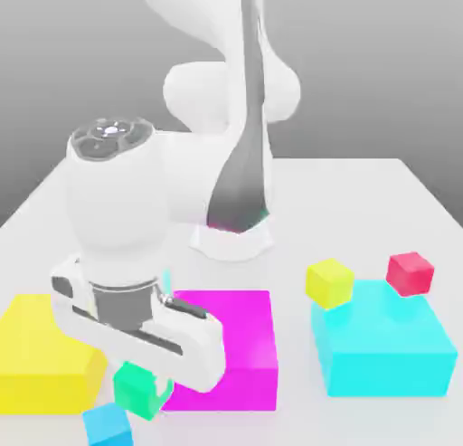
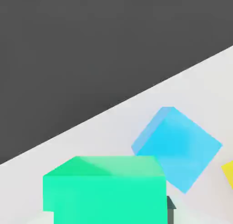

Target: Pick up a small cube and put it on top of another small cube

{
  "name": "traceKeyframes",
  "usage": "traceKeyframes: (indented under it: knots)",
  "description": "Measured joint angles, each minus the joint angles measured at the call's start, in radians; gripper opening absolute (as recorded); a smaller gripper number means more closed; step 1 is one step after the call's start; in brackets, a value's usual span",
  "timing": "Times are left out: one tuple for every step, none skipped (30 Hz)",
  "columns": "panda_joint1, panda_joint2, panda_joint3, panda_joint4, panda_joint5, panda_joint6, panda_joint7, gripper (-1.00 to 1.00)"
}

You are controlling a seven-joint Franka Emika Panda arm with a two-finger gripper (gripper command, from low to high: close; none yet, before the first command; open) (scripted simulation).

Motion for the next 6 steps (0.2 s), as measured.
traceKeyframes:
  knots:
    - [-0.007, 0.029, 0.001, 0.003, 0.013, 0.025, -0.001, -1.0]
    - [-0.014, 0.062, 0.006, 0.006, 0.025, 0.055, -0.006, -1.0]
    - [-0.021, 0.095, 0.014, 0.008, 0.036, 0.086, -0.012, 1.0]
    - [-0.021, 0.095, 0.014, 0.008, 0.036, 0.086, -0.012, 1.0]
    - [-0.021, 0.095, 0.014, 0.008, 0.036, 0.086, -0.012, 1.0]
    - [-0.021, 0.095, 0.014, 0.008, 0.036, 0.086, -0.012, 1.0]
